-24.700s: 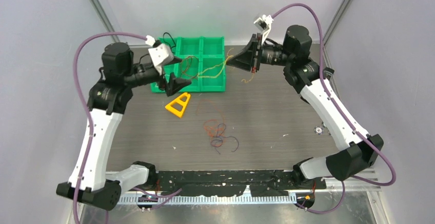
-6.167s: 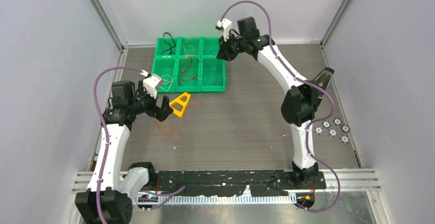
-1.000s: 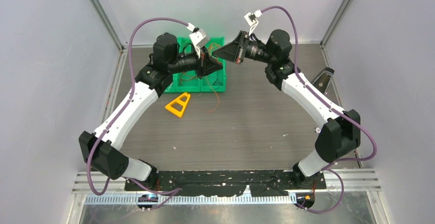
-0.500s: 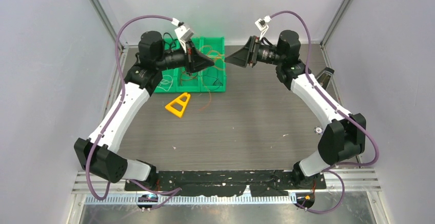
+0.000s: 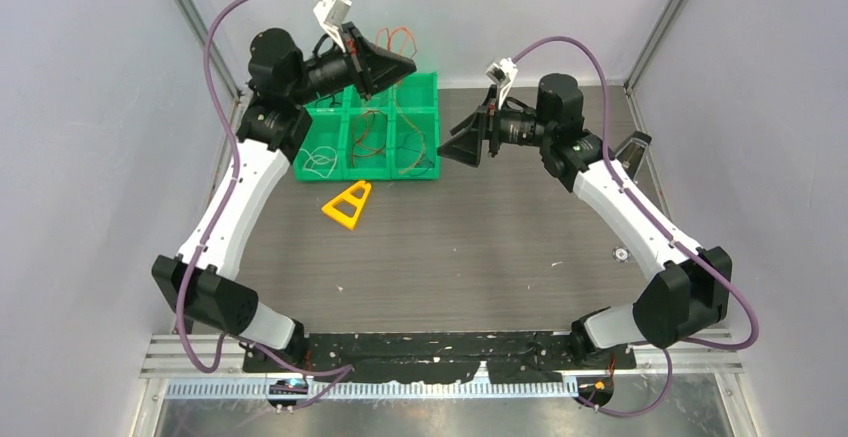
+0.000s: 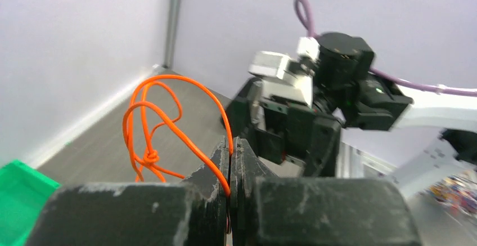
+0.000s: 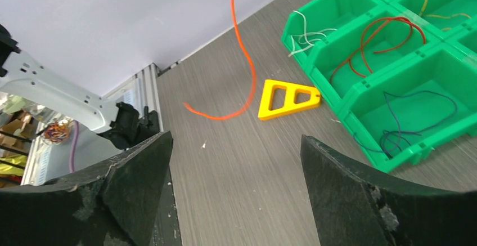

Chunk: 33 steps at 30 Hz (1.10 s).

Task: Untangle the cables

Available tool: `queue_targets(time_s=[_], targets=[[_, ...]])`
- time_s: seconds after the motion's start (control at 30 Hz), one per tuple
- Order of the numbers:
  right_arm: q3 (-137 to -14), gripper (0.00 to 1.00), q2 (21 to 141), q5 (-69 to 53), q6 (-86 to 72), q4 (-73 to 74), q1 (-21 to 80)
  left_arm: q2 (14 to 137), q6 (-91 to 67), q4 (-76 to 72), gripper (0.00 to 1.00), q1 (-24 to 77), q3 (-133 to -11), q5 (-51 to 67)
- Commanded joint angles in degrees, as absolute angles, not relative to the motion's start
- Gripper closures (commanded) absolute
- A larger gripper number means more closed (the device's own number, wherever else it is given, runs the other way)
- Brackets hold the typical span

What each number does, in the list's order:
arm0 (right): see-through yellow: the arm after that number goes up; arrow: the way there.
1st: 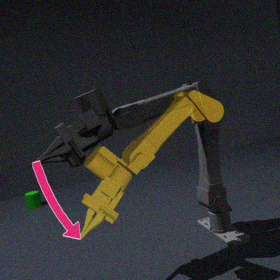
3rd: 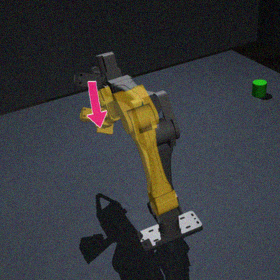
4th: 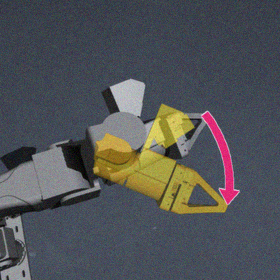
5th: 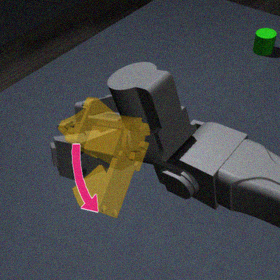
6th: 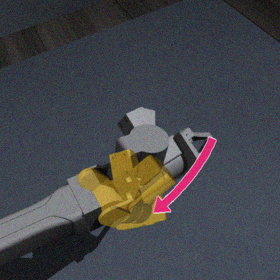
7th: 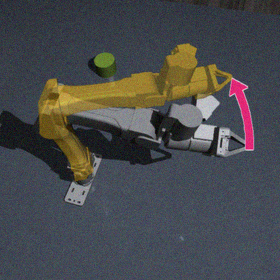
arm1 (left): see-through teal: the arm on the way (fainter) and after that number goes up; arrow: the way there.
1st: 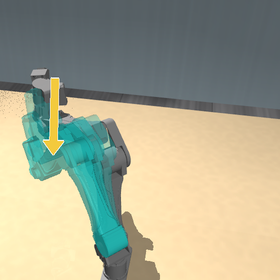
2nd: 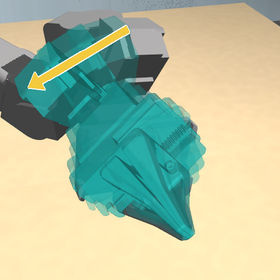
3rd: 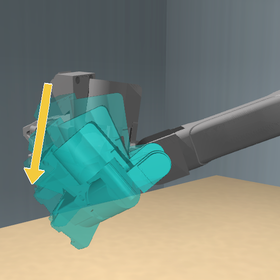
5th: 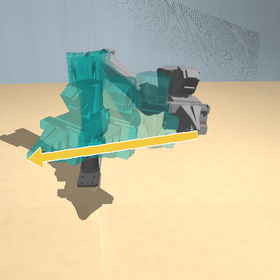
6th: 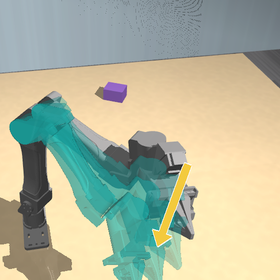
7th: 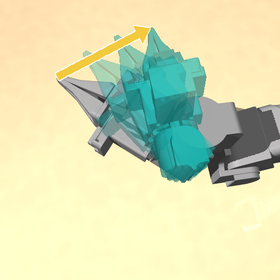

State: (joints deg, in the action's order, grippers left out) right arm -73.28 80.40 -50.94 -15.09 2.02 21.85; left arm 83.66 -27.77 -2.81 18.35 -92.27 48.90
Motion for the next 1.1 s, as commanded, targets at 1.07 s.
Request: queue_targets(time_s=[1.07], targets=[[-77.4, 0.1, 78.7, -46.8, -1.1, 25.5, 7.1, 140.0, 12.9, -2.8, 1.0, 16.3, -134.6, 32.5]])
